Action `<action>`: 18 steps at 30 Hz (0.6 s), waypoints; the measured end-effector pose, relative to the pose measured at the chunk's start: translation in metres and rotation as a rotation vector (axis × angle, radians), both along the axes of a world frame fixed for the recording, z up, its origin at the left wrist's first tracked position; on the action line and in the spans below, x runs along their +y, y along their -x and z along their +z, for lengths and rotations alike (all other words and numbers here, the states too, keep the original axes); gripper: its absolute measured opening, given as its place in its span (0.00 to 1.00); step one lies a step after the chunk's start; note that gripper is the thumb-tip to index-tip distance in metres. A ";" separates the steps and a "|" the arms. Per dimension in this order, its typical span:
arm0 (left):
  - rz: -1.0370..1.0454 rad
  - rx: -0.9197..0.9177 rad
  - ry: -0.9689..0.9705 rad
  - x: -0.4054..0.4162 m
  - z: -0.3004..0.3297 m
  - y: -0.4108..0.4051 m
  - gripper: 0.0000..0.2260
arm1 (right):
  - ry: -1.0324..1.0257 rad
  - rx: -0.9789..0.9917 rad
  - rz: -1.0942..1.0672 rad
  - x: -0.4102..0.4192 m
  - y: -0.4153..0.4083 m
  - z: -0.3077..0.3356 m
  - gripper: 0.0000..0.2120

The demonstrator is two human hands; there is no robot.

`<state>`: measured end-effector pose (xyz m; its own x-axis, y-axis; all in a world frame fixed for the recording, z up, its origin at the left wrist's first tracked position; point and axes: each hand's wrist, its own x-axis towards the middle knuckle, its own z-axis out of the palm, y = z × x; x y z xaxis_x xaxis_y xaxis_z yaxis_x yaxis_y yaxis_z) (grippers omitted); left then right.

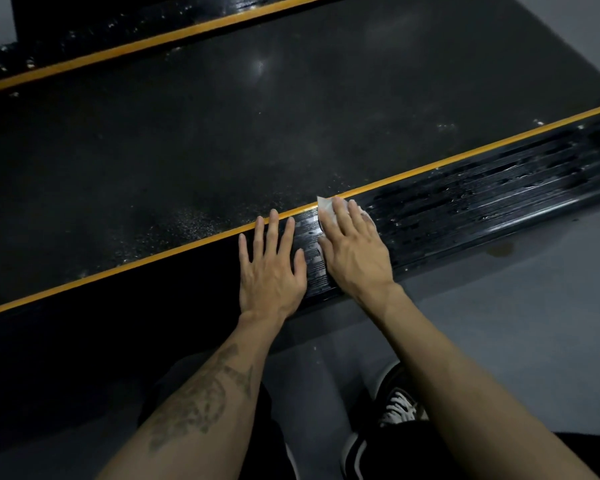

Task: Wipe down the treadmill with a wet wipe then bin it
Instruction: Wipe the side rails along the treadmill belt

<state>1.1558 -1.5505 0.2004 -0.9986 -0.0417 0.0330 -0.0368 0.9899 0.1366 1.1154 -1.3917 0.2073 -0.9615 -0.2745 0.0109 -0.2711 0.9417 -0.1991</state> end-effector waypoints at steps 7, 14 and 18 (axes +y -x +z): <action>0.009 -0.005 -0.007 0.003 0.001 0.001 0.29 | 0.024 -0.006 0.023 -0.013 -0.006 -0.002 0.27; 0.013 -0.005 -0.001 0.002 0.001 0.002 0.29 | 0.036 0.005 -0.091 -0.010 -0.007 0.000 0.27; 0.016 0.004 0.007 0.003 0.000 0.003 0.29 | 0.013 -0.057 0.070 -0.018 0.003 0.005 0.30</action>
<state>1.1524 -1.5477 0.2006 -0.9976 -0.0573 0.0376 -0.0520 0.9901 0.1300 1.1121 -1.4097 0.2120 -0.9392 -0.3410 -0.0395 -0.3237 0.9181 -0.2287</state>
